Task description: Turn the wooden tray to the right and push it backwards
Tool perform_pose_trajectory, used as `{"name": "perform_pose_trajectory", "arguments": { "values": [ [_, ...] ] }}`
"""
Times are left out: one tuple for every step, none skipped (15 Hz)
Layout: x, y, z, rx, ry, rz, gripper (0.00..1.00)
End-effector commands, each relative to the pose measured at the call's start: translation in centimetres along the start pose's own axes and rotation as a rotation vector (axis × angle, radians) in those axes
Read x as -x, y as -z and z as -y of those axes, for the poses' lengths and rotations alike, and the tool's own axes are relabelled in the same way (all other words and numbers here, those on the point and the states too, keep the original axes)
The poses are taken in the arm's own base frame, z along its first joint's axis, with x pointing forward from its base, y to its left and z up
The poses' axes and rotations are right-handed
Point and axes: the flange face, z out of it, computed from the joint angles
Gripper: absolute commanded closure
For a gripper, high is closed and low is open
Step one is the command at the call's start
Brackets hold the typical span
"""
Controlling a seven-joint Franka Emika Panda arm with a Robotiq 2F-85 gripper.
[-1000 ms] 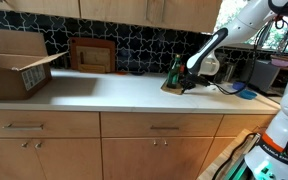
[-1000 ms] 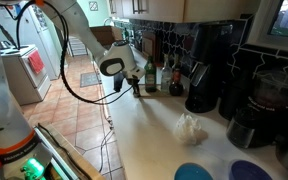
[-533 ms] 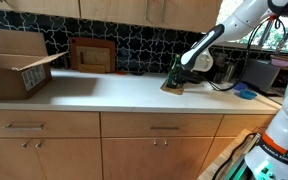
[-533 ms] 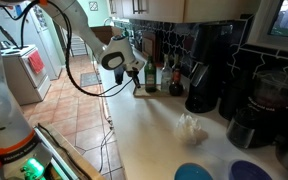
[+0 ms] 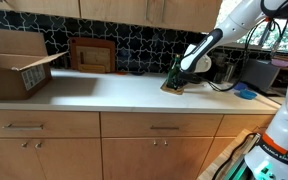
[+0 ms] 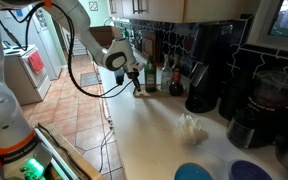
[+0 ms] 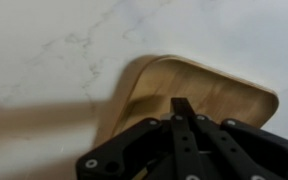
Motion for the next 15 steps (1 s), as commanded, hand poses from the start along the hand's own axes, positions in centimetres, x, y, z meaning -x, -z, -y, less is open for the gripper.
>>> {"name": "perform_pose_trajectory", "arguments": {
  "values": [
    [0.6,-1.1,0.2,0.058,0.007,0.030,0.98],
    [1.1,-0.9,0.6,0.038,0.017,0.059,0.97],
    [0.6,-0.9,0.0,0.032,0.009,0.021,0.97],
    [0.7,-0.9,0.2,0.032,0.013,0.027,0.97],
    [0.8,-0.9,0.4,0.032,0.016,0.031,0.97],
    [0.8,-0.9,0.5,0.031,0.018,0.033,0.97],
    [0.9,-0.9,0.6,0.032,0.018,0.034,0.97],
    [0.8,-0.9,0.5,0.032,0.019,0.034,0.97],
    [0.8,-0.9,0.6,0.032,0.019,0.035,0.97],
    [0.8,-0.9,0.6,0.032,0.019,0.035,0.97],
    [0.8,-0.9,0.6,0.032,0.019,0.035,0.97],
    [0.9,-1.2,1.1,0.013,0.021,0.043,0.98],
    [0.9,-1.4,1.6,0.002,0.027,0.049,0.98],
    [1.1,-1.5,2.3,-0.014,0.029,0.061,0.98],
    [1.1,-1.6,2.9,-0.026,0.032,0.066,0.98]
  ]
}}
